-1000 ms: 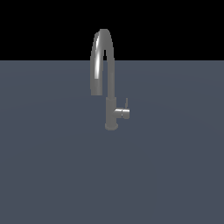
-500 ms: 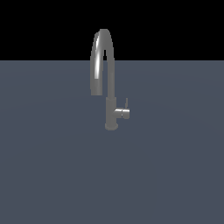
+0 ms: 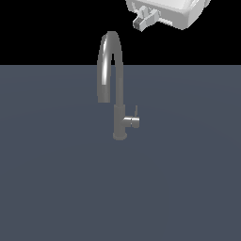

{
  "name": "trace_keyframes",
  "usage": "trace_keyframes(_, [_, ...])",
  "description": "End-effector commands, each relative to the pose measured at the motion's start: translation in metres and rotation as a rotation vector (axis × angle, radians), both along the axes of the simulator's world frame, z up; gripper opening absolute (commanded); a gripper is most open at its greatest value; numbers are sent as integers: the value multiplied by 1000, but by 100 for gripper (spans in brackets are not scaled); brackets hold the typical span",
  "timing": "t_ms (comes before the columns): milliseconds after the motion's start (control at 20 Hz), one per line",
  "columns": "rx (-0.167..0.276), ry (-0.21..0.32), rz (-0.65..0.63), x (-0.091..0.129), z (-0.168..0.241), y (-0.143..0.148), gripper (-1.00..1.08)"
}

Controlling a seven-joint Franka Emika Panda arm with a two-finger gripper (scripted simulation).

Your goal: Turn on the faucet by rotating a designated handle.

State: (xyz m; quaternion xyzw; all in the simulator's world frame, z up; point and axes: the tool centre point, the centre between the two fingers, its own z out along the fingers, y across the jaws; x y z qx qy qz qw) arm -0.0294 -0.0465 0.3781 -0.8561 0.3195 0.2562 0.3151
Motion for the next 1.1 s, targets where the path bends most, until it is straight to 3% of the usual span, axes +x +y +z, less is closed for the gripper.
trace_keyframes(0, [48,40,-44,12,-14,-5,-100])
trace_keyframes(600, [306,260,-284,60,-100,-24,-100])
trace_keyframes(1050, [513,440,-480,81,-178,-28,-100])
